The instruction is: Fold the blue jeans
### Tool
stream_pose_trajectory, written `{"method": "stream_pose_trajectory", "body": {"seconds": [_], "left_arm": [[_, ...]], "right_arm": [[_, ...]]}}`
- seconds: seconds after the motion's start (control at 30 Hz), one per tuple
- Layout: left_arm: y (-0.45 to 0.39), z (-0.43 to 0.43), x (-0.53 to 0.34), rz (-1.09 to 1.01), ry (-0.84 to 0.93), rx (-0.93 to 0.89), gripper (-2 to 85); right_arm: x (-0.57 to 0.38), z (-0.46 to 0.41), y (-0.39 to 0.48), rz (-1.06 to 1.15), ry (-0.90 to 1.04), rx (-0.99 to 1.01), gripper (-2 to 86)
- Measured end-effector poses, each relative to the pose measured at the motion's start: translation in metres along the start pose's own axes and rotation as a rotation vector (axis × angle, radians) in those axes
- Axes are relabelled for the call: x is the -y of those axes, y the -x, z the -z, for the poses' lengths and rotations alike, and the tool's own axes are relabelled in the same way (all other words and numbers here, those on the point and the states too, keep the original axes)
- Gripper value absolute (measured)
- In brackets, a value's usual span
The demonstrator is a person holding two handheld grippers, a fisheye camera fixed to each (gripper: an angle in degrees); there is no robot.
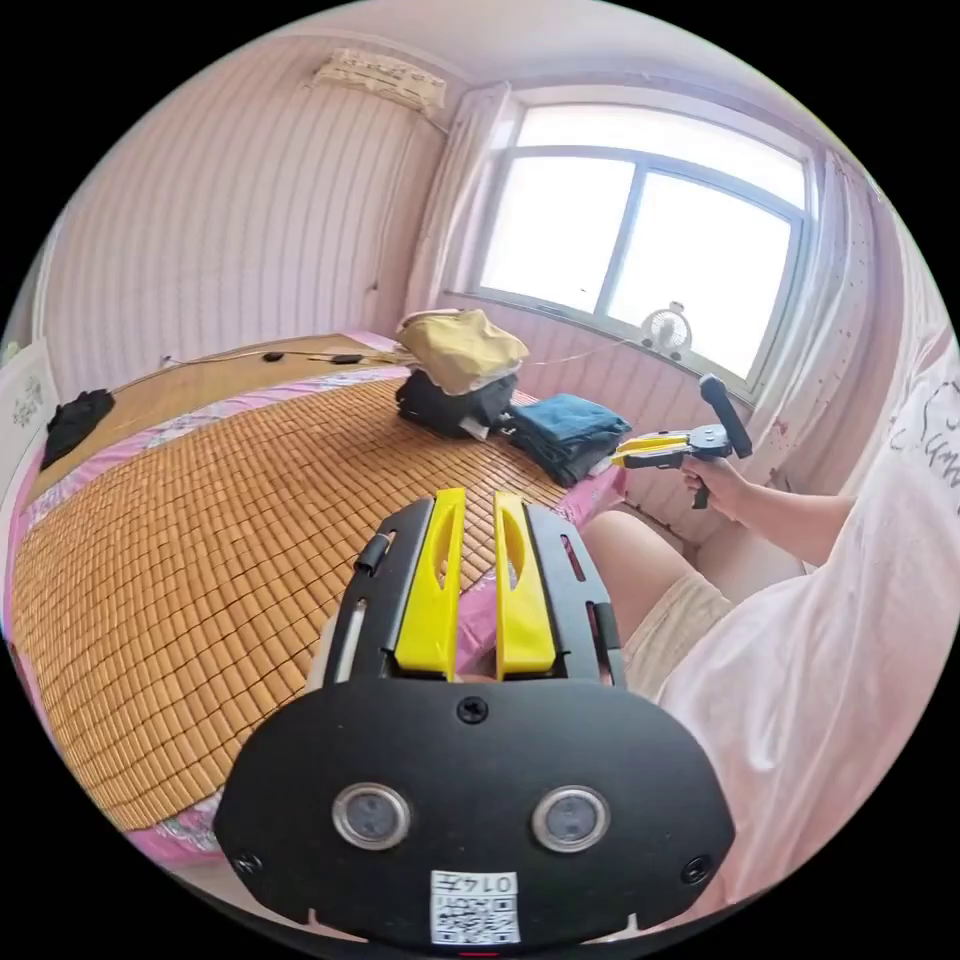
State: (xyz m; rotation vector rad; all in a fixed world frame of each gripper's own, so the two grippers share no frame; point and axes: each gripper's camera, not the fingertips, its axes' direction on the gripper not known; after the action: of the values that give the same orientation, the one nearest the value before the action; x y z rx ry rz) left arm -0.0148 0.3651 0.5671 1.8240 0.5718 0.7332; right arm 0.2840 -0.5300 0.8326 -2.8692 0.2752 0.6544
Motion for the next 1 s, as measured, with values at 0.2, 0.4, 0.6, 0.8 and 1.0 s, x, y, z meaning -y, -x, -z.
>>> {"method": "stream_pose_trajectory", "body": {"seconds": [0.2, 0.4, 0.6, 0.8, 1.0], "left_arm": [[-0.073, -0.163, 0.044, -0.130, 0.172, -0.182, 9.4], [-0.127, -0.315, 0.079, -0.190, 0.313, -0.265, 10.5], [-0.153, -0.442, 0.101, -0.141, 0.425, -0.282, 11.0], [-0.174, -0.513, 0.111, -0.173, 0.495, -0.253, 12.0], [-0.177, -0.557, 0.128, -0.100, 0.486, -0.246, 13.4]], "right_arm": [[-0.022, 0.011, -0.092, -0.108, -0.013, -0.116, 11.5], [0.011, 0.002, -0.136, 0.081, -0.002, -0.232, 13.0], [0.064, -0.036, -0.163, 0.201, 0.069, -0.153, 19.2], [0.080, -0.076, -0.172, 0.316, 0.154, -0.353, 17.0], [0.096, -0.026, -0.258, 0.123, 0.091, -0.080, 6.8]]}}
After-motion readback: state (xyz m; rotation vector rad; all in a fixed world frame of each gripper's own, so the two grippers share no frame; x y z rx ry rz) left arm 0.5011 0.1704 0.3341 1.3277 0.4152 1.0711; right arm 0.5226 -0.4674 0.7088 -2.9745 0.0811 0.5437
